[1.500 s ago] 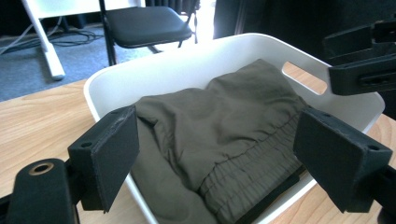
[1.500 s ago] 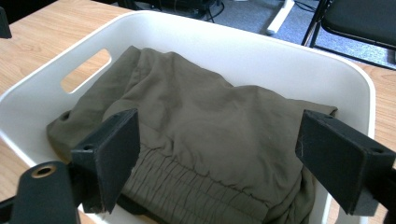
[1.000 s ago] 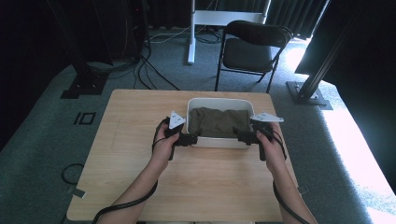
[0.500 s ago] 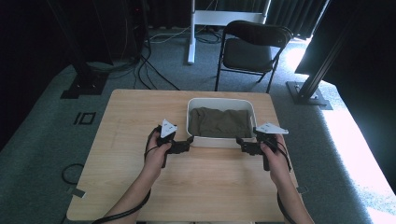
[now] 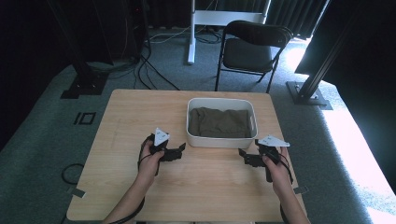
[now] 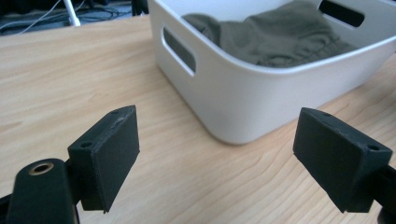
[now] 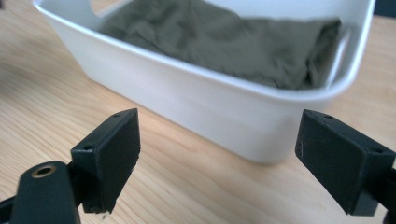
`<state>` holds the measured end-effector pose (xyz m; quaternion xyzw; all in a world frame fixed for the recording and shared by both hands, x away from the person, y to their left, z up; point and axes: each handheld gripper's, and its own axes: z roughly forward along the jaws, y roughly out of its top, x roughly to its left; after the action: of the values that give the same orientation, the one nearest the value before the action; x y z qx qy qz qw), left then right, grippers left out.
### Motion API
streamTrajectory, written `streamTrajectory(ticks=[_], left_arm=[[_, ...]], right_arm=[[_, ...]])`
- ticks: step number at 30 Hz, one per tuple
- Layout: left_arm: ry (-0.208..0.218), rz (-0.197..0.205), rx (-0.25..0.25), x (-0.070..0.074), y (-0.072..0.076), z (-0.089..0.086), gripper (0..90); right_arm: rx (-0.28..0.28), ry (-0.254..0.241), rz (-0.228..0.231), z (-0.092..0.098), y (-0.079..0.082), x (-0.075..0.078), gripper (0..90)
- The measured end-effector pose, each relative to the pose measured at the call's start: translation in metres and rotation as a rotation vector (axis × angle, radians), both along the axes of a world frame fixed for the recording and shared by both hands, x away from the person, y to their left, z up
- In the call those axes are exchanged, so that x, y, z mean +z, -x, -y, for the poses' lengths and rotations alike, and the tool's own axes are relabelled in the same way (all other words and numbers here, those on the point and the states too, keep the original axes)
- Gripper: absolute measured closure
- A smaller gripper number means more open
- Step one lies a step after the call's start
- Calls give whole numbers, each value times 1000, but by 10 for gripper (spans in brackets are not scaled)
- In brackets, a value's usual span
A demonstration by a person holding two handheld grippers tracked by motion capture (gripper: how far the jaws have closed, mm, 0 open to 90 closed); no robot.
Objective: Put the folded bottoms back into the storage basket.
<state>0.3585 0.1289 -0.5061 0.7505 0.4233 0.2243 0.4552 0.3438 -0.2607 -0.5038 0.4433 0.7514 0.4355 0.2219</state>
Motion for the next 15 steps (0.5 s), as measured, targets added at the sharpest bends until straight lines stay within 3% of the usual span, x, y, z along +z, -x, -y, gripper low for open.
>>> streamTrajectory(ticks=[5, 15], left_arm=[[-18, -11, 17, -7, 3, -11, 158], [-44, -38, 47, -20, 6, -31, 158]], right_arm=[[-50, 59, -26, 11, 3, -18, 138], [-82, 89, -78, 27, 12, -39, 138]])
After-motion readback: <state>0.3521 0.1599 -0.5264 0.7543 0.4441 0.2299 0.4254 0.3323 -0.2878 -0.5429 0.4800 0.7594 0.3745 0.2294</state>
